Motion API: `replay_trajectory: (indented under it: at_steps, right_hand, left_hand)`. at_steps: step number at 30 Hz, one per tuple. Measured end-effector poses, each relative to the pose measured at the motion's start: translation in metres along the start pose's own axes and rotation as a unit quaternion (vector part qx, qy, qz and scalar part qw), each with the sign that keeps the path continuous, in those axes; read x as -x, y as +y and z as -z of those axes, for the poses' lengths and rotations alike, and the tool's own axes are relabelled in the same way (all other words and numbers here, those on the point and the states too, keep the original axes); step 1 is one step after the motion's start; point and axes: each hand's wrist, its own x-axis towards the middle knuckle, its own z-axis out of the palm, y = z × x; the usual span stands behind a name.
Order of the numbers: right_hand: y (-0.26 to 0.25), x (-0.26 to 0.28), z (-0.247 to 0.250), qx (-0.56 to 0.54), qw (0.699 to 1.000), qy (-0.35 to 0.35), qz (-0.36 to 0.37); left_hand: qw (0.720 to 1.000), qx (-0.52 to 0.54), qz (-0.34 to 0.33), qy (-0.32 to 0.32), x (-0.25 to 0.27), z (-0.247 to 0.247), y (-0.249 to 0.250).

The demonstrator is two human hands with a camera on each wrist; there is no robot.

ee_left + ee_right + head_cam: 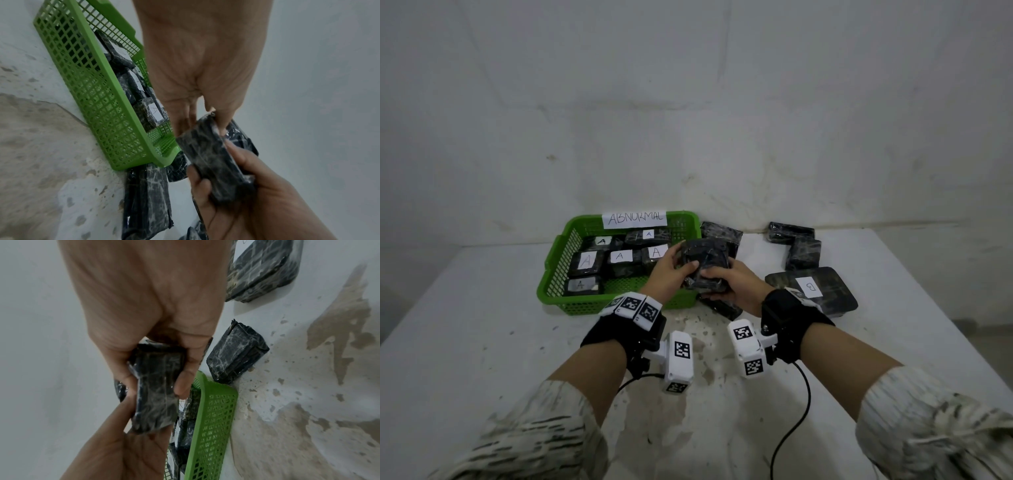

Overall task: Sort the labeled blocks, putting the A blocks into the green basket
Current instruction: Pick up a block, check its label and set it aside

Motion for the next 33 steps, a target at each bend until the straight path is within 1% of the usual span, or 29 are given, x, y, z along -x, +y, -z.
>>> replay_trajectory:
  at_steps: [1, 3, 4, 6, 8, 9, 11, 12, 14, 16, 18, 21, 24, 26, 29, 31, 33]
  right_hand:
    - [0.000, 0.000, 0.001, 0.007, 1.000, 0.006, 0.003]
    - [0.001, 0.001, 0.001, 0.032, 0.999, 0.016, 0.012]
    - [0.001, 0.002, 0.001, 0.043, 0.999, 0.013, 0.013]
    - [-0.001, 0.005, 0.000, 0.052, 0.999, -0.009, 0.002]
    - [-0.004, 0.009, -0.001, 0.053, 0.998, -0.014, -0.007]
    - [-0.005, 0.009, -0.001, 0.053, 0.999, -0.007, -0.006]
    - [-0.007, 0.009, 0.000, 0.062, 0.998, 0.001, 0.008]
    - [-0.010, 0.012, -0.001, 0.058, 0.998, 0.005, 0.014]
    - [-0.010, 0.010, 0.000, 0.033, 0.999, -0.004, 0.017]
    - [-0.007, 0.009, -0.001, 0.013, 1.000, -0.016, 0.010]
    - [-0.004, 0.007, -0.001, 0.004, 1.000, -0.004, 0.006]
    - [-0.003, 0.003, -0.003, -0.001, 1.000, 0.015, 0.006]
    - [-0.004, 0.001, -0.006, -0.008, 0.999, 0.032, 0.037]
    - [-0.005, 0.001, -0.007, -0.008, 0.998, 0.037, 0.045]
    - [-0.005, 0.003, -0.005, -0.047, 0.999, 0.005, 0.023]
    - [-0.003, 0.005, -0.003, -0.065, 0.998, -0.012, 0.024]
    - [-0.003, 0.005, -0.001, -0.066, 0.997, -0.010, 0.032]
  left_hand:
    - [1.000, -0.007, 0.004, 0.012, 0.001, -0.002, 0.000]
    - [0.997, -0.057, -0.007, 0.057, 0.000, -0.006, -0.002]
    - [0.993, -0.086, -0.017, 0.077, -0.002, -0.007, -0.003]
    - [0.992, -0.092, -0.019, 0.089, -0.002, -0.006, 0.000]
    - [0.997, -0.028, 0.005, 0.067, 0.001, -0.005, 0.005]
    - [0.998, 0.032, 0.030, 0.049, 0.003, -0.004, 0.009]
    - [0.985, 0.151, 0.080, 0.011, 0.010, -0.006, 0.016]
    - [0.979, 0.183, 0.093, -0.005, 0.012, -0.007, 0.018]
    - [0.979, 0.179, 0.092, -0.029, 0.014, -0.008, 0.019]
    - [0.982, 0.169, 0.084, -0.030, 0.013, -0.009, 0.018]
    - [0.984, 0.161, 0.077, -0.025, 0.011, -0.009, 0.017]
    - [0.987, 0.136, 0.071, -0.048, 0.010, -0.010, 0.017]
    - [0.988, 0.132, 0.064, -0.055, 0.011, -0.009, 0.016]
    - [0.989, 0.127, 0.053, -0.061, 0.014, -0.009, 0.018]
    - [0.992, 0.110, 0.047, -0.042, 0.013, -0.009, 0.019]
    - [0.993, 0.104, 0.051, -0.025, 0.011, -0.007, 0.019]
    - [0.992, 0.112, 0.053, -0.027, 0.011, -0.006, 0.017]
